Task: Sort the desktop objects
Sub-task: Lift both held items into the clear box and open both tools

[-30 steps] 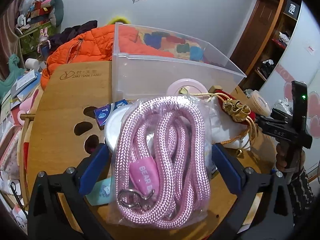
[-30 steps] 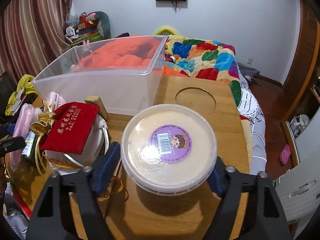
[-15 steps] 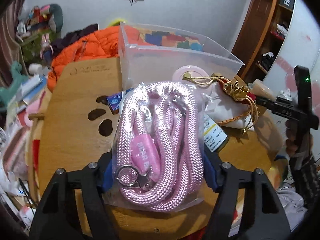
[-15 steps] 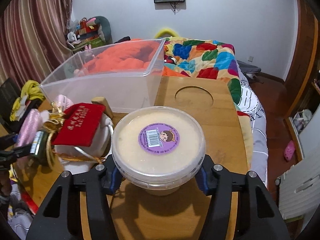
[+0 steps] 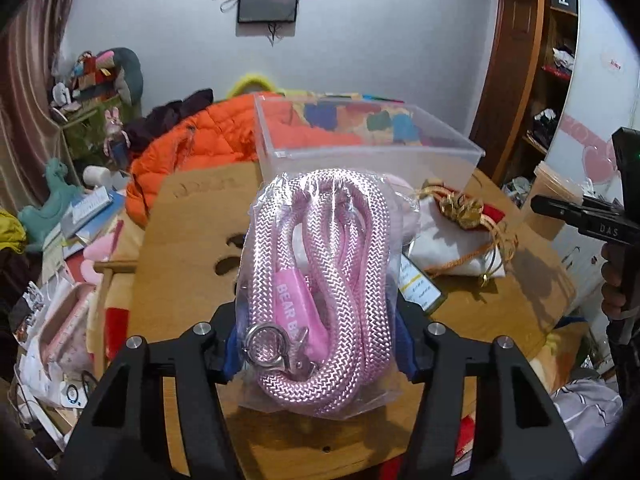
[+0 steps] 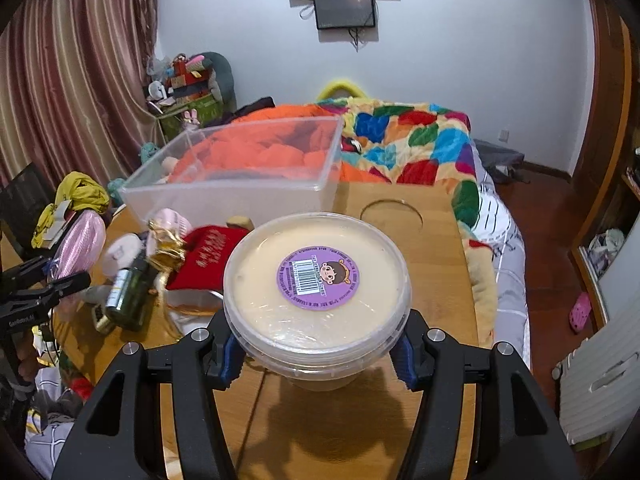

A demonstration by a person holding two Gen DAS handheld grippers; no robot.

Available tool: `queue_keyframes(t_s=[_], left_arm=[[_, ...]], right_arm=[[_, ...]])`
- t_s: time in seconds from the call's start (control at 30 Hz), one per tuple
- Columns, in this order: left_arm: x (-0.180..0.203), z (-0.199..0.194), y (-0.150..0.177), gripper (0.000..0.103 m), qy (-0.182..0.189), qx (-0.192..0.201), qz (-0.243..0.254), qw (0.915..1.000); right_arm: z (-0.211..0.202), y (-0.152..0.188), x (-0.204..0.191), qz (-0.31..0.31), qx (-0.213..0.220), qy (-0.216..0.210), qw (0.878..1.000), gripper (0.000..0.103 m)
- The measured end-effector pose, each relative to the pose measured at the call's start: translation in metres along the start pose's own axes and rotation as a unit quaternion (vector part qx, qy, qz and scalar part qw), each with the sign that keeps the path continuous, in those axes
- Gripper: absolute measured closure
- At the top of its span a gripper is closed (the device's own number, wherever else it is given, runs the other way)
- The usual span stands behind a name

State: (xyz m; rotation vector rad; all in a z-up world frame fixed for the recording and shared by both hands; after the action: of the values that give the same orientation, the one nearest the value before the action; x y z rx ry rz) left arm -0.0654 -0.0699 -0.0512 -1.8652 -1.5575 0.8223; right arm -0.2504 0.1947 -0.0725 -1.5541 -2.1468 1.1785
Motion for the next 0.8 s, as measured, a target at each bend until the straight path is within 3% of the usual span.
queue_keyframes(t_s=[0.37, 0.8], left_arm=[[-0.015, -0.026, -0.049, 0.045, -0.024, 0.064, 0.019, 0.9975], [-0.028, -0.019, -0.098, 0.045, -0.022, 0.094, 0.035, 0.9947]], right_arm=[[-0.015, -0.027, -0.03, -0.034, 0.034, -0.022, 0.999, 0.048], [0.003, -0.066, -0.056, -0.047, 0.044, -0.049, 0.997, 0.048]])
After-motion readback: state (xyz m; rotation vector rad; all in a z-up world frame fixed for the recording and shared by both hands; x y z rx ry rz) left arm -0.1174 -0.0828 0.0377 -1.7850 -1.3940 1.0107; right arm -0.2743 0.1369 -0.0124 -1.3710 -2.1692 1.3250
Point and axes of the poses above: each gripper's, at about its wrist camera, not at the fingertips, and z roughly the way its jaws point, x to its right, y to its underside, the point moved 7 cm from there along z, roughly the way its jaws point, and after that the axes turned 13 degrees about z, right-handed, at the moved point
